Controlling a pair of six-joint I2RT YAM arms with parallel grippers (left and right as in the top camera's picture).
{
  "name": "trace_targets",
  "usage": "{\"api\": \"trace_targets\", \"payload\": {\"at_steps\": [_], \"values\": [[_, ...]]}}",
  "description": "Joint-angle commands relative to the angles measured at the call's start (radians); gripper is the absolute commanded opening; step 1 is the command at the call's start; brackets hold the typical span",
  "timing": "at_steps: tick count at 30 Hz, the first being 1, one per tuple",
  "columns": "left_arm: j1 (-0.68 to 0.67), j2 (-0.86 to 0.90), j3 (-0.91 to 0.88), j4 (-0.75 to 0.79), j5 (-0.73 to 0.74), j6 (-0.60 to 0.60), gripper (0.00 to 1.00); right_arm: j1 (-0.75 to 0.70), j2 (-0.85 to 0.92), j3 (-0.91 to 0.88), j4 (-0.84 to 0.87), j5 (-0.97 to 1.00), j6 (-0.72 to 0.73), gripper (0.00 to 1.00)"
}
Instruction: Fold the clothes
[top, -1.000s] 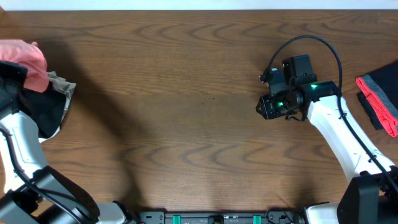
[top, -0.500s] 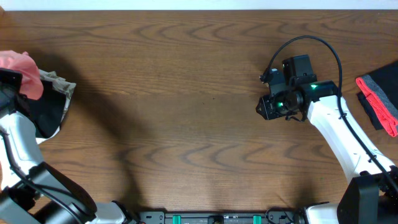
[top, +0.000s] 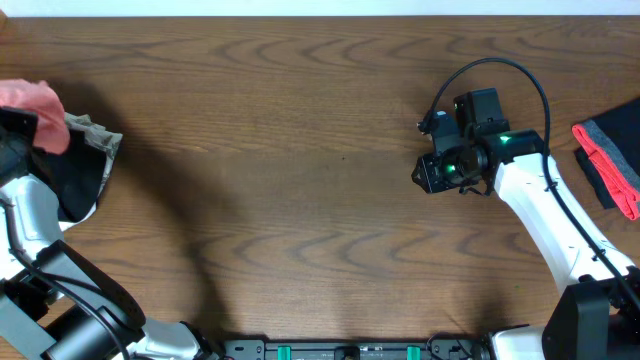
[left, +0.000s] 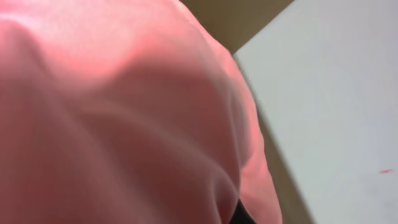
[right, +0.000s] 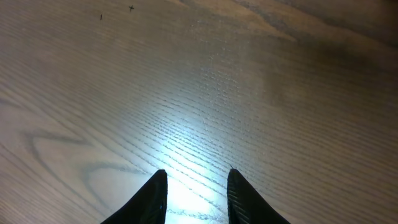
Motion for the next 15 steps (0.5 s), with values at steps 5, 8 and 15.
{"api": "trace_targets", "payload": {"at_steps": [5,8,15], "values": [[0.005,-0.017,0.010,0.116,0.021,0.002,0.06,-0.003,0.001,0.003,-0.003,0.000,-0.003,0.31],[0.004,-0.010,0.010,0.100,0.006,0.003,0.06,-0.003,0.001,0.003,-0.003,0.000,-0.003,0.31],[0.005,0.064,0.010,-0.047,-0.008,0.006,0.05,-0.003,0.001,0.003,-0.005,0.000,-0.003,0.31]]}}
